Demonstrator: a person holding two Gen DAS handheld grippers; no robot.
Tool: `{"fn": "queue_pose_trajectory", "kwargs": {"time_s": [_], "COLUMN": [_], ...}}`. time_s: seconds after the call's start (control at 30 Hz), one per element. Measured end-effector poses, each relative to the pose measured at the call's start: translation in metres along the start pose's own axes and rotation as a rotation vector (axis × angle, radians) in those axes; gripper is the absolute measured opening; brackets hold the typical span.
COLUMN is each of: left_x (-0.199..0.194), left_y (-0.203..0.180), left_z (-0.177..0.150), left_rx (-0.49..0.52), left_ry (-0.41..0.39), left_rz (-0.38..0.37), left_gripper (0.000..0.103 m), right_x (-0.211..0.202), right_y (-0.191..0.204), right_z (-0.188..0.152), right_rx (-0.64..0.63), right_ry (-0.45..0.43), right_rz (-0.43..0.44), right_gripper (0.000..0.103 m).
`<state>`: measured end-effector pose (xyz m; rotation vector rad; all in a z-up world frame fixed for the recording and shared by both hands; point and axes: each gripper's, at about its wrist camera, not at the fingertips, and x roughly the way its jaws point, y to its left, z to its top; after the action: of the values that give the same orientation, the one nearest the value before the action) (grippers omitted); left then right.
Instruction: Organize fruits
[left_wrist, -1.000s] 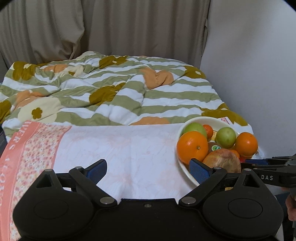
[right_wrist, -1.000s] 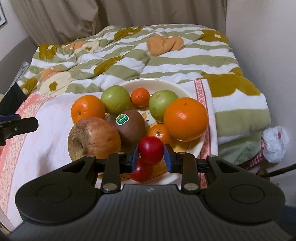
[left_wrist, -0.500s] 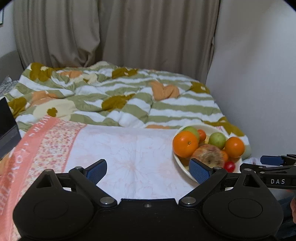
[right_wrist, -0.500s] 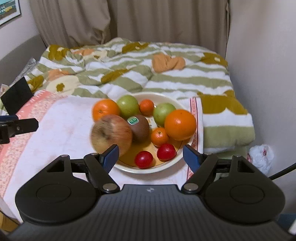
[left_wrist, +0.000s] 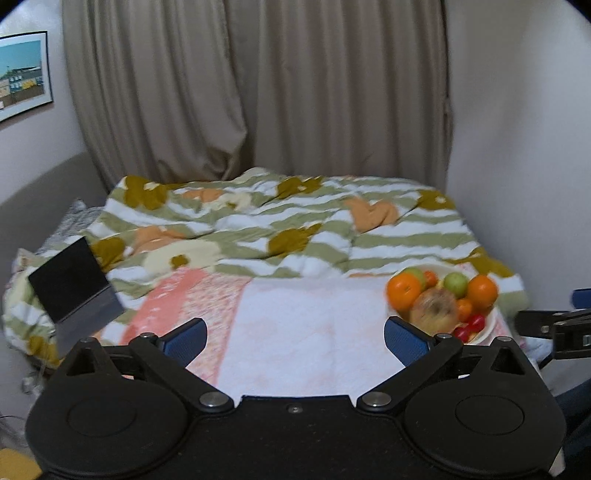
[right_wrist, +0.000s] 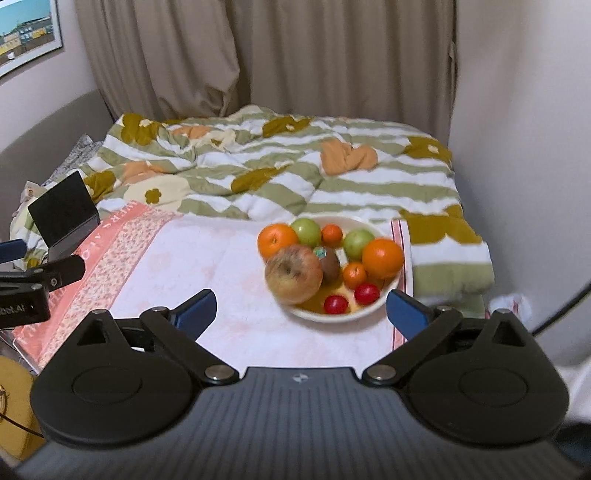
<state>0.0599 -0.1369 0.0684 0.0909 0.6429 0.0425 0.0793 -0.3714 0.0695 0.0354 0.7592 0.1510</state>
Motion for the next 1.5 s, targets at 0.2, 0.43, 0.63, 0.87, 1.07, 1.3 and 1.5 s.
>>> {"fn": "queue_pose_trajectory", "kwargs": {"time_s": [0.2, 0.43, 0.63, 0.87, 1.07, 1.3, 1.5], "left_x": [-0.006, -0.008, -0.001, 0.004, 0.006, 0.007, 0.008], "left_y": [0.025, 0.047, 0.062, 0.072, 0.078, 0.083, 0.086], "left_z": [-0.015, -0.025, -0.027, -0.027, -0.027, -0.026, -0.025], "left_rx": [-0.008, 0.021, 0.029, 0.038, 0.045, 0.052, 0.053], "left_ry": [0.029, 0.022, 0.028, 0.031, 0.023, 0.014, 0.014], "left_rz": [-0.003, -0.031, -0.063, -0.089, -0.101, -0.108, -0.105], "left_gripper": [0.103, 0.103, 0.103, 0.103, 0.103, 0.103, 0.103], "right_x": [-0.011, -0.010, -0.006, -0.005, -0.005, -0.004, -0.003], "right_y": [0.028, 0.050, 0.063, 0.078, 0.084, 0.085, 0.088], "right_z": [-0.018, -0.035, -0.036, -0.035, -0.034, -0.034, -0.032], "right_rx": [0.017, 0.063, 0.078, 0.083, 0.089, 0.089, 0.093], "right_ry": [0.037, 0.049, 0.065, 0.060, 0.054, 0.053, 0.054], "right_rz": [-0.023, -0.070, -0.104, -0.132, -0.145, -0.146, -0.143], "right_gripper": [0.103, 0.103, 0.103, 0.103, 0.103, 0.103, 0.103]}}
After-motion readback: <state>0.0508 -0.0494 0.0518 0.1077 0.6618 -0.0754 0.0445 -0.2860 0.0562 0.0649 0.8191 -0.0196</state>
